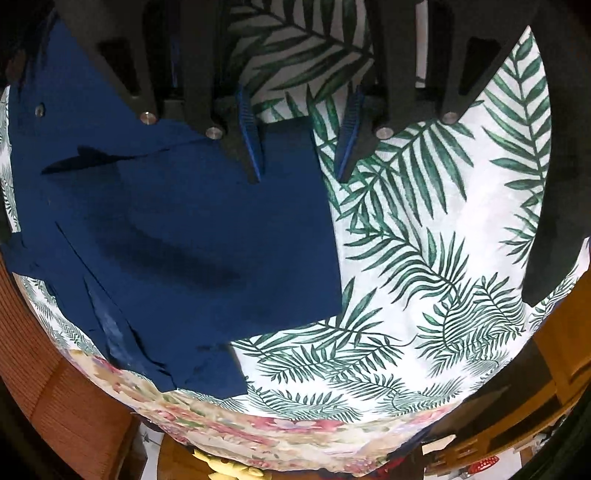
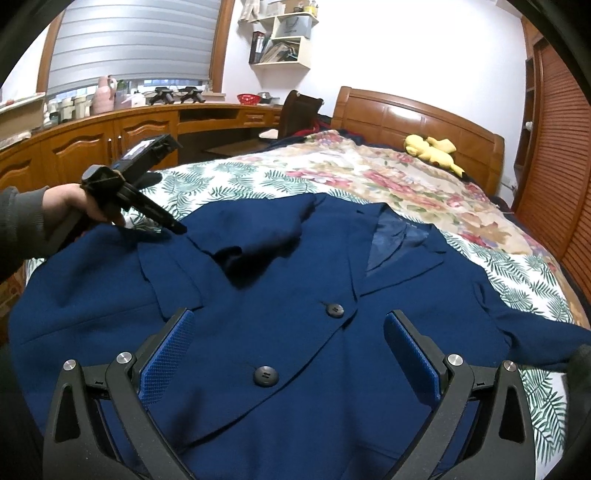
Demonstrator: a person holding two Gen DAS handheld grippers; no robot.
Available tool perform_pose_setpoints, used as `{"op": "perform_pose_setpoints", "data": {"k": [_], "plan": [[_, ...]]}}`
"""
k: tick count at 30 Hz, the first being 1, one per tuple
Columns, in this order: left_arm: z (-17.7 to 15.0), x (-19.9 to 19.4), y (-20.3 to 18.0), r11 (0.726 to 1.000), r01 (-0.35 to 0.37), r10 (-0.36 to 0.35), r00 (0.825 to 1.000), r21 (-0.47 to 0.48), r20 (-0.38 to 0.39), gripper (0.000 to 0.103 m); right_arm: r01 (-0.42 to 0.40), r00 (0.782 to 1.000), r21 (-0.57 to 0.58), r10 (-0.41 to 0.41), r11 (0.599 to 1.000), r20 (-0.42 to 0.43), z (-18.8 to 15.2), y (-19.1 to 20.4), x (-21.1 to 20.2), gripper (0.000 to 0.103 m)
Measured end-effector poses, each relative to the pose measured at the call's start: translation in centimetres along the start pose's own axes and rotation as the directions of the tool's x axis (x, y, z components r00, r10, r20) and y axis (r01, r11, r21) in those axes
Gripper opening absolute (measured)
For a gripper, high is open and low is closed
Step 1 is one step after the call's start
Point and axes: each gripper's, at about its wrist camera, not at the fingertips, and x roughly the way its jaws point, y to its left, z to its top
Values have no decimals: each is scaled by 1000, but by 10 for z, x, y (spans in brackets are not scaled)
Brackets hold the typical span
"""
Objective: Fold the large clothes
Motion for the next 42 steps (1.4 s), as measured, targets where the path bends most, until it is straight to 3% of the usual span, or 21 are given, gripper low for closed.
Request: {"op": "perform_pose_setpoints", "data": {"k": [2,4,6,12,17,22,26,36,39,42], "plan": [[0,-1,-3,1000,28,-28,1000,8,6,35,-6,1000,4,6,1000,-1,1,-1,0,103],[0,-7,-8,1000,4,-5,1000,31,29,6,-4,1000,4,4,1000,2,1,-1,-2,103],[2,-16,-14,998,-23,19,998,56,62,0,2,1000,3,-2,1000,4,1,-2,-4,103],[12,-68,-56,990,-45,20,982,132,187,0,19,1000,12,-19,1000,19,4,-7,-12,103],[18,-120,-111,979,6,-62,961,202,269,0,44,998,47,-47,998,47,7,-21,-28,103],[3,-165,-163,960,43,-135,937,278,321,0,72,995,79,-77,994,62,5,-34,-44,103],[-20,-187,-190,945,-13,-115,921,326,371,0,88,993,97,-95,991,71,3,-41,-57,103],[-61,-194,-202,945,10,-135,923,328,361,1,95,993,100,-102,990,64,-5,-39,-65,103],[-72,-197,-199,947,8,-133,919,322,370,9,83,994,102,-90,991,59,-3,-37,-61,103],[-85,-203,-191,955,-27,-105,901,296,420,19,77,995,103,-82,992,53,-3,-33,-56,103]]}}
